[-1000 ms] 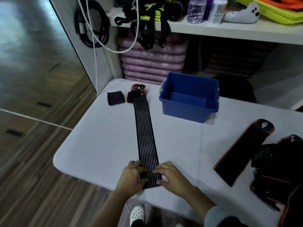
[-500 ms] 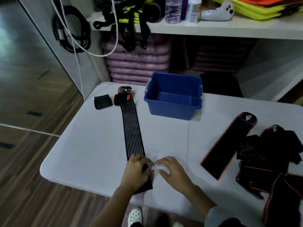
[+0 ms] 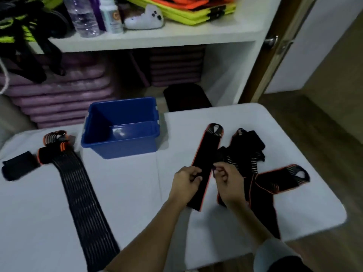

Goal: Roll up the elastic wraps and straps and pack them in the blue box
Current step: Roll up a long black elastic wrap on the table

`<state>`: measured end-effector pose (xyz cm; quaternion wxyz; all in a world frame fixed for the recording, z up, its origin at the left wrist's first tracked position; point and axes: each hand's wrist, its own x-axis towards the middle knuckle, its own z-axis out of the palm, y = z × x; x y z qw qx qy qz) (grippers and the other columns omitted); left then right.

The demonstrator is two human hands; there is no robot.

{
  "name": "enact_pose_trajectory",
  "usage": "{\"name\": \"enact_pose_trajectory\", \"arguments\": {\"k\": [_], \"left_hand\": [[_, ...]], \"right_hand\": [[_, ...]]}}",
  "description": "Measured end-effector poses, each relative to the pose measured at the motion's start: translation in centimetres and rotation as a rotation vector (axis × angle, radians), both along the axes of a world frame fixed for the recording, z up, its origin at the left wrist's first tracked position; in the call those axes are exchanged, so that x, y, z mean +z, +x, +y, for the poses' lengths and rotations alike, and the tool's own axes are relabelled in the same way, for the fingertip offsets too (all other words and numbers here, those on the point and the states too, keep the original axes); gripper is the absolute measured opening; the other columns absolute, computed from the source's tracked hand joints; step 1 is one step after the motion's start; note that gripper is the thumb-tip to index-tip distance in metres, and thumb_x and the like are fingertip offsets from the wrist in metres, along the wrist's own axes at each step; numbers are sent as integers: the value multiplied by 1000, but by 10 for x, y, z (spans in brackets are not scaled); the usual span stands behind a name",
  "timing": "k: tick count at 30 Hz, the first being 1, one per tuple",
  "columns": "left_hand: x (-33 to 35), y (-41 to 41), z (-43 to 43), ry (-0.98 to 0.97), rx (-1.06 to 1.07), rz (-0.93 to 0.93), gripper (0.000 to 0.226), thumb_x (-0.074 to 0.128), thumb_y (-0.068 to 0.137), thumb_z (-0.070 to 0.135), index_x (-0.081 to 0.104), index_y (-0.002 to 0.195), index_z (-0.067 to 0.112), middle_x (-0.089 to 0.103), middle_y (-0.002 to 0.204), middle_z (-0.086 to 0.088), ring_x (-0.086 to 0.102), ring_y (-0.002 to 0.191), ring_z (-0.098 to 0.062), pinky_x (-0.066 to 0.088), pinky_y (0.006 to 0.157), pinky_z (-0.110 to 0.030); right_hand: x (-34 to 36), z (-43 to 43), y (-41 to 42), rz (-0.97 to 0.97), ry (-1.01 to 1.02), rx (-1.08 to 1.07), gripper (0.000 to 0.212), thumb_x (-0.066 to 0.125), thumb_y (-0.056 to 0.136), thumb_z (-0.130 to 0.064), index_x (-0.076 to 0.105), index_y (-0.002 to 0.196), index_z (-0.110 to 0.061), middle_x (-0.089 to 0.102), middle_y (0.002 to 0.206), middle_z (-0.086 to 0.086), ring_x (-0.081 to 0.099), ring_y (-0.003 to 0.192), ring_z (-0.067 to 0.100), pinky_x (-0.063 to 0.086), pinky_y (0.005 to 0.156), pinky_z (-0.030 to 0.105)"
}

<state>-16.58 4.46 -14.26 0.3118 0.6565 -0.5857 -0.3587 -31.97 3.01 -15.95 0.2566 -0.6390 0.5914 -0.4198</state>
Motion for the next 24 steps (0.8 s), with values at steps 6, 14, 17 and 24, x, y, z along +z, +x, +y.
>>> {"name": "enact_pose_trajectory", "arguments": {"k": [6,14,17,24], "left_hand": [[3,-63,-62,84,-6,19,53,69,79,32,50,128,20,58,120,-12,57,106,-24,42,87,-22],[-18,-96,-83,156,-136,-202,88,70,77,14,17,146,23,42,130,-17,49,116,-32,46,93,-38],[-20,-95,-80,76,-116,-159,76,57,81,0,23,144,24,56,120,-15,58,105,-28,49,88,-34],[-8,-66,-77,-83,-34,21,61,51,81,-10,49,132,22,67,108,-4,61,96,-10,39,81,-2]], "right_hand": [[3,-47,-48,23,38,-174,29,47,92,-3,56,120,-6,54,103,4,54,94,18,44,83,30],[-20,-63,-76,-16,118,-136,28,52,91,-6,58,118,-7,59,90,5,58,87,24,51,80,41],[-25,-64,-76,-27,162,-100,31,53,91,-7,57,121,-9,58,97,6,57,90,21,51,82,38],[-20,-80,-69,57,115,84,43,55,88,-26,51,131,-17,53,121,3,51,103,18,47,86,29]]}}
